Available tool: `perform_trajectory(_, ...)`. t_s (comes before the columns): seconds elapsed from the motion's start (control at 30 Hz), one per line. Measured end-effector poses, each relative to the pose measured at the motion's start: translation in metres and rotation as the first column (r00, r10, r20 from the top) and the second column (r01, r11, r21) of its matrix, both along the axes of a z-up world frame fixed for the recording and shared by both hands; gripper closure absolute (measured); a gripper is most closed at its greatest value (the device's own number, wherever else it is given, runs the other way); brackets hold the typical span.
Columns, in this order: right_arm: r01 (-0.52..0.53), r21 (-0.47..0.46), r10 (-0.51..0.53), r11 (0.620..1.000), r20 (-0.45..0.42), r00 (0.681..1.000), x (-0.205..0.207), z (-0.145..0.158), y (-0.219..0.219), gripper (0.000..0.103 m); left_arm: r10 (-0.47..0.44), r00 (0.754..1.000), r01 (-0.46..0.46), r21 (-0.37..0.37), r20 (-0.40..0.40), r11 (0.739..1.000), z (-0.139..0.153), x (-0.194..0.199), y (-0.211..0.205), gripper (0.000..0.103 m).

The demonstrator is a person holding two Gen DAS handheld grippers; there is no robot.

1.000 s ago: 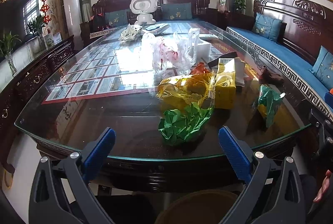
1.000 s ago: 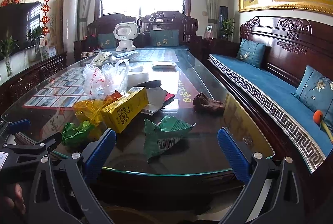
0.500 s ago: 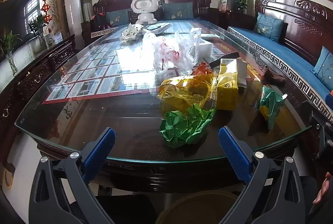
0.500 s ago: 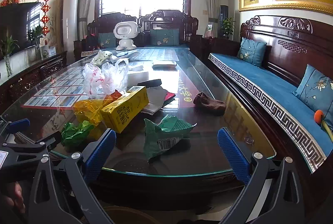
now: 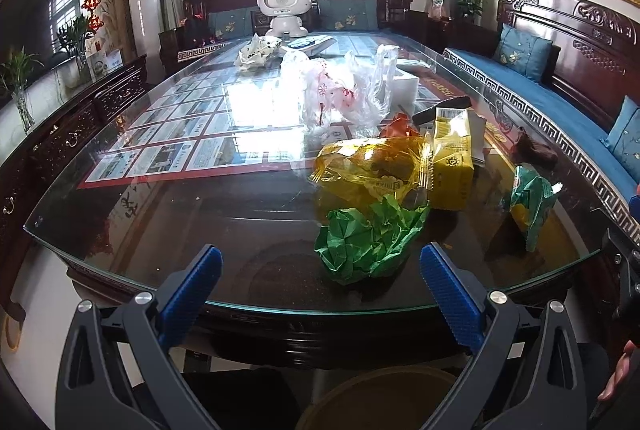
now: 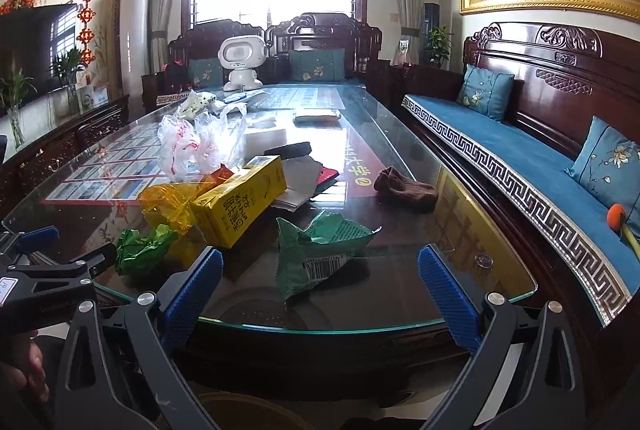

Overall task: Collect trash
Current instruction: 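Move both tools toward the trash items on the glass table, then grasp the crumpled green wrapper with the left gripper while the right gripper grasps the green chip bag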

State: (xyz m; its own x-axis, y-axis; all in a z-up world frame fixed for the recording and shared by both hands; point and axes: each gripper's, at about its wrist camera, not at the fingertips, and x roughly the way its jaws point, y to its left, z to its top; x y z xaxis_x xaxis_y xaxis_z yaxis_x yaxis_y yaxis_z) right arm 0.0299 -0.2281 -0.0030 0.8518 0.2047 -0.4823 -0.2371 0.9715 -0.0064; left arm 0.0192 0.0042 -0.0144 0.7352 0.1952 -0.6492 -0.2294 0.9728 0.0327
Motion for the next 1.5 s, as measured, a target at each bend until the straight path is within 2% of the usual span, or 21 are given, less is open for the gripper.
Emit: perform_trajectory(1.5, 0.020, 0.013, -0.020, 1.000, -0.037, 0.999, 0.009, -0.011, -0.011, 0.008, -0.056, 0.998, 0.056, -0.006, -0.009, 0.998, -0.006, 0.015, -0.015, 0.004)
